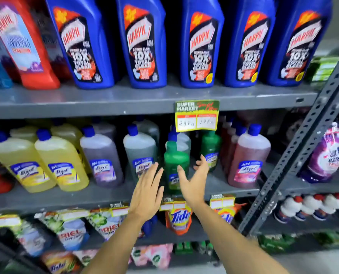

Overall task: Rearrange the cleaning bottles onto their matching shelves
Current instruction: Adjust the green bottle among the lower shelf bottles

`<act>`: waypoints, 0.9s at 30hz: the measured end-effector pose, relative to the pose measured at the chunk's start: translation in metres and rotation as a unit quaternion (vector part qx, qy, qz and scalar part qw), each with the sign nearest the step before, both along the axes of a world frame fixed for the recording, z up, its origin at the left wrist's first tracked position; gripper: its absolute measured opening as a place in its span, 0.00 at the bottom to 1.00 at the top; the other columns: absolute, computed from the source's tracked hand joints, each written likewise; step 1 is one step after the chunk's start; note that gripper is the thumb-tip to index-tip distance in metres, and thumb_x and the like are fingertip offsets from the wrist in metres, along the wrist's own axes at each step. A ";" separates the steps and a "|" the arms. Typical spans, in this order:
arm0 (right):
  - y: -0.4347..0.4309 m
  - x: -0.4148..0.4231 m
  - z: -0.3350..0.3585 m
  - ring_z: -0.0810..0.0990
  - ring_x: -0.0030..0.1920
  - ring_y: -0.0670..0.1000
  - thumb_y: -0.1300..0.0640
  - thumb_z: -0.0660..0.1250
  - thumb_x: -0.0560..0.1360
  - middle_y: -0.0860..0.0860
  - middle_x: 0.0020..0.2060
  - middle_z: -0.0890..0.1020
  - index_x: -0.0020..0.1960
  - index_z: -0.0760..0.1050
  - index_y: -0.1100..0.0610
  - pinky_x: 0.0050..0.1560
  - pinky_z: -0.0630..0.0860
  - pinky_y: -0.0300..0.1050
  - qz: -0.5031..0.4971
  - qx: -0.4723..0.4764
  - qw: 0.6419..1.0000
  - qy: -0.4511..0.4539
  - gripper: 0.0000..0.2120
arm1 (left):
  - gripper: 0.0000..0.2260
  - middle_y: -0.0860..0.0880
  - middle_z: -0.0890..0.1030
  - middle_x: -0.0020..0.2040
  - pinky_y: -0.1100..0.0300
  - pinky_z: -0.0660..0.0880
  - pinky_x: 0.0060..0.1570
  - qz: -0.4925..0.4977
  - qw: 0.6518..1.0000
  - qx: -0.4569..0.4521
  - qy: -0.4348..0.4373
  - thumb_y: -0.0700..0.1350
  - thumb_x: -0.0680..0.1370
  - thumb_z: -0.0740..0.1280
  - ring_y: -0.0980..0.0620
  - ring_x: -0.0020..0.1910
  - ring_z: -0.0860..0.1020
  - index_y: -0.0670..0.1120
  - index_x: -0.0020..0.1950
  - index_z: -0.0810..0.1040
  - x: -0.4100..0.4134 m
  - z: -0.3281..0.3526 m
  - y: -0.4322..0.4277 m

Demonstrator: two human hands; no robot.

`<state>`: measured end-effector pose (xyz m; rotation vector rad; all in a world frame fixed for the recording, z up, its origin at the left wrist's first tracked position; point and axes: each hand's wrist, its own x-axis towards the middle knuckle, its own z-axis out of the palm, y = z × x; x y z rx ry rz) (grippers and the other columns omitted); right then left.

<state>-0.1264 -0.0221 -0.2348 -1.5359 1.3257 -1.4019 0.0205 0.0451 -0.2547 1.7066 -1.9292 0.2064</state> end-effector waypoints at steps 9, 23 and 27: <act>-0.006 0.025 -0.035 0.71 0.66 0.50 0.33 0.76 0.59 0.48 0.62 0.71 0.75 0.56 0.48 0.64 0.72 0.47 -0.005 0.049 0.995 0.083 0.52 | 0.32 0.48 0.46 0.80 0.42 0.39 0.74 0.024 0.958 0.257 -0.124 0.61 0.81 0.52 0.50 0.78 0.42 0.46 0.79 0.45 0.010 -0.074 -0.001; -0.010 0.014 -0.043 0.72 0.63 0.53 0.40 0.78 0.61 0.49 0.59 0.74 0.70 0.59 0.50 0.55 0.75 0.53 -0.038 0.035 0.992 0.116 0.45 | 0.32 0.48 0.48 0.80 0.43 0.39 0.74 0.009 0.968 0.227 -0.106 0.61 0.81 0.51 0.50 0.78 0.44 0.46 0.78 0.48 0.011 -0.074 0.002; -0.018 -0.009 -0.041 0.72 0.64 0.55 0.41 0.78 0.62 0.52 0.61 0.74 0.72 0.59 0.53 0.59 0.74 0.55 -0.048 0.031 0.991 0.124 0.47 | 0.32 0.47 0.46 0.80 0.43 0.39 0.75 0.009 0.967 0.231 -0.107 0.62 0.81 0.49 0.50 0.78 0.43 0.46 0.79 0.47 0.011 -0.073 0.004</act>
